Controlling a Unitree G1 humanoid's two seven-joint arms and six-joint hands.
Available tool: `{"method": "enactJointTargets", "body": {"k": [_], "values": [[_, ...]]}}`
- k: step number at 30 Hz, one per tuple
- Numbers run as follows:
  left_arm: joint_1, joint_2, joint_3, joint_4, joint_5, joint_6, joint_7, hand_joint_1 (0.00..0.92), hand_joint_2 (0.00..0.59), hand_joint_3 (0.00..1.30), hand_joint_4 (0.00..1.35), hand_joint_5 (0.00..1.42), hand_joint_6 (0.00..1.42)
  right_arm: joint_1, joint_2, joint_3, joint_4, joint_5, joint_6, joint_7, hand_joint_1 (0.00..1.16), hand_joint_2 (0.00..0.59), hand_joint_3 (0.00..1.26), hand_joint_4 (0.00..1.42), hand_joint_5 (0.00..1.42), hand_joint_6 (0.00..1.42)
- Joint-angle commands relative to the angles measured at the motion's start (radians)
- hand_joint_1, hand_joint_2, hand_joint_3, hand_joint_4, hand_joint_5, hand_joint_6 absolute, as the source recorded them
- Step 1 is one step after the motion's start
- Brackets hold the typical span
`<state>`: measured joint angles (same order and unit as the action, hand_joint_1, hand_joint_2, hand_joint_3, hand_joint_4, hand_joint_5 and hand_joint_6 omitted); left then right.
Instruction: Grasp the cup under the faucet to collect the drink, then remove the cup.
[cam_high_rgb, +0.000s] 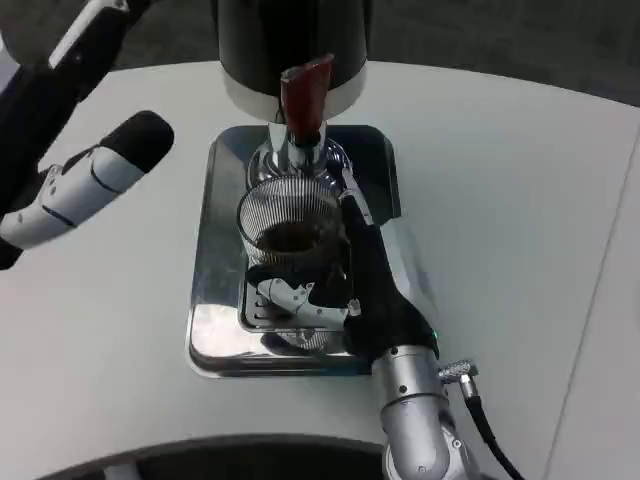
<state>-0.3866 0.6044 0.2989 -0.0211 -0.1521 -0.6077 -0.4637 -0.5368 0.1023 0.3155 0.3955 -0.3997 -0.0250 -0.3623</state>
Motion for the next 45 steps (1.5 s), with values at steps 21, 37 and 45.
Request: {"method": "enactJointTargets", "body": {"k": [21, 37, 45], "values": [[0.012, 0.023, -0.002, -0.005, -0.001, 0.013, -0.005, 0.0, 0.21, 0.0, 0.0, 0.06, 0.0, -0.011, 0.083, 0.012, 0.094, -0.002, -0.125, -0.218, 1.12, 0.089, 0.76, 0.88, 0.88, 1.1], [0.015, 0.015, -0.009, -0.007, 0.001, 0.016, -0.001, 0.0, 0.208, 0.0, 0.0, 0.06, 0.0, 0.047, 0.066, 0.037, -0.034, -0.019, -0.091, -0.205, 1.12, 0.078, 0.81, 0.95, 0.93, 1.21], [0.044, 0.016, -0.002, -0.03, 0.003, 0.024, 0.002, 0.0, 0.208, 0.0, 0.0, 0.06, 0.0, 0.091, 0.045, 0.052, -0.121, -0.044, -0.056, -0.174, 1.12, 0.078, 0.81, 0.96, 0.94, 1.22]]}}
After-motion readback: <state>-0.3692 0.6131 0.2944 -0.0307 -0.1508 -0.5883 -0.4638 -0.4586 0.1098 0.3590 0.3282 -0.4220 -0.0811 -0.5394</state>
